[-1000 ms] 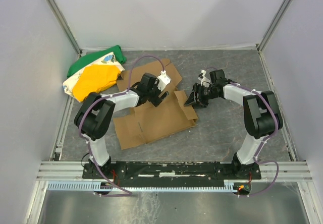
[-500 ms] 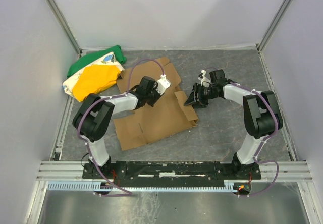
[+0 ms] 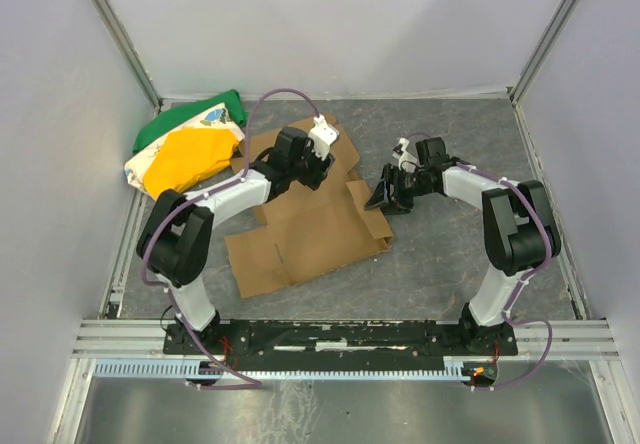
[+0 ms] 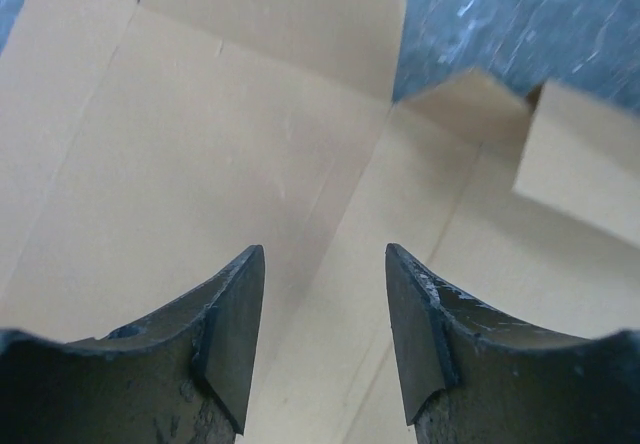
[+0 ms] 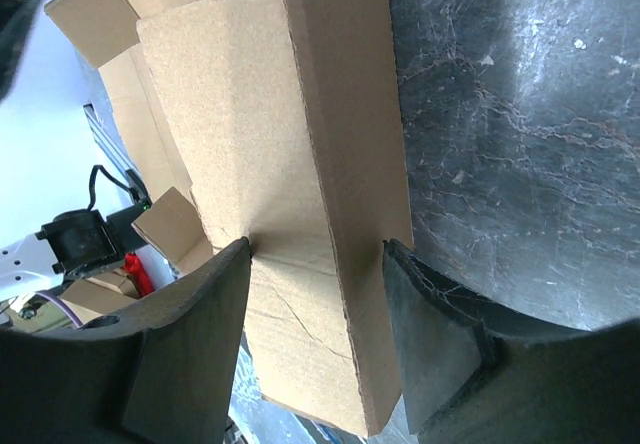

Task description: Fold the paper box

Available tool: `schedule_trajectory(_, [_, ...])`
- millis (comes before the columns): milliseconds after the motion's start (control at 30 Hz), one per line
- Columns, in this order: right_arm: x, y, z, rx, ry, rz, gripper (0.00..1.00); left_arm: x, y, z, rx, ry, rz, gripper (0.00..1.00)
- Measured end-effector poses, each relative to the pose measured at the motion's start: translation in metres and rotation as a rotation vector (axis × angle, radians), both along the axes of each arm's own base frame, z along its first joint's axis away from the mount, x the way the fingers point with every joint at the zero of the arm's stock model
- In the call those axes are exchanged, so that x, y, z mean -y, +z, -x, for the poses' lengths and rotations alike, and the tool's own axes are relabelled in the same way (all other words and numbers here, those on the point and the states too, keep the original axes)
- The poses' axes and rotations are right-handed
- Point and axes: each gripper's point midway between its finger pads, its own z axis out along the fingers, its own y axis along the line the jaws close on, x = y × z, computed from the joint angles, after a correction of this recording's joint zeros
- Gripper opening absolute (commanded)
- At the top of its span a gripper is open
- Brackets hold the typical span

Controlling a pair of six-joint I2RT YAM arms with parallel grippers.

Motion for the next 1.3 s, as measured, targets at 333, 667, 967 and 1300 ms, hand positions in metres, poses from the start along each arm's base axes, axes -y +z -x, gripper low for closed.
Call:
schedule_trajectory(333, [0.003,0.007,-0.001,0.019,-0.003,0.020,0.65,0.023,0.023,-0.007,-0.072,0.100,0.196,0.55])
schedule_trajectory(667, [0.010,0.011,0.001,0.041,-0.012,0.066,0.89,0.075,0.069,-0.081,-0.261,0.336,0.405,0.41])
schedule_trajectory(967, [0.042,0.082,-0.010,0.337,-0.111,0.218,0.72,0.052,0.031,-0.048,-0.465,0.469,0.281,0.24])
schedule_trajectory(1300, [0.016,0.153,-0.027,0.515,-0.020,0.314,0.02,-0.006,-0.005,0.063,-0.605,0.535,0.324,0.15])
